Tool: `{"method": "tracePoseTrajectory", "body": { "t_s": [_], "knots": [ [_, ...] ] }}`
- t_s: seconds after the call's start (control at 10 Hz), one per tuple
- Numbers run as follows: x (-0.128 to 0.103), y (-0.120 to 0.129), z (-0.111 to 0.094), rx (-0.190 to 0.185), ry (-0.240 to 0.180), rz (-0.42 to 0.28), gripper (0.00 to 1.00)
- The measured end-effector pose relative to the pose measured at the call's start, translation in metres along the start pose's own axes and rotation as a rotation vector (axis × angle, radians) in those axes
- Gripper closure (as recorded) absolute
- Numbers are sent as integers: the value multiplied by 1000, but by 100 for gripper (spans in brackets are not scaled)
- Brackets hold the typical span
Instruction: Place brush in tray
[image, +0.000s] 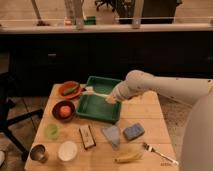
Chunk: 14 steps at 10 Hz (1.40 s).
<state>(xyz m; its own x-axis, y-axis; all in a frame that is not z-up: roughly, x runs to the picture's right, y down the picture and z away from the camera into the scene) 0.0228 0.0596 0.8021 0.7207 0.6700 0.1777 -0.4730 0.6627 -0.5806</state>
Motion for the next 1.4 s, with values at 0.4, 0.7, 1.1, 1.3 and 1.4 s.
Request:
{"method": "tracePoseTrajectory", "body": {
  "t_s": [0.4,0.7,1.1,1.3,1.4],
  "knots": [
    [8,-11,22,4,31,85,83],
    [11,-15,27,4,41,104,80],
    [11,-15,27,4,41,103,80],
    [11,-15,27,4,41,104,80],
    [12,-15,27,4,41,104,80]
  ]
}}
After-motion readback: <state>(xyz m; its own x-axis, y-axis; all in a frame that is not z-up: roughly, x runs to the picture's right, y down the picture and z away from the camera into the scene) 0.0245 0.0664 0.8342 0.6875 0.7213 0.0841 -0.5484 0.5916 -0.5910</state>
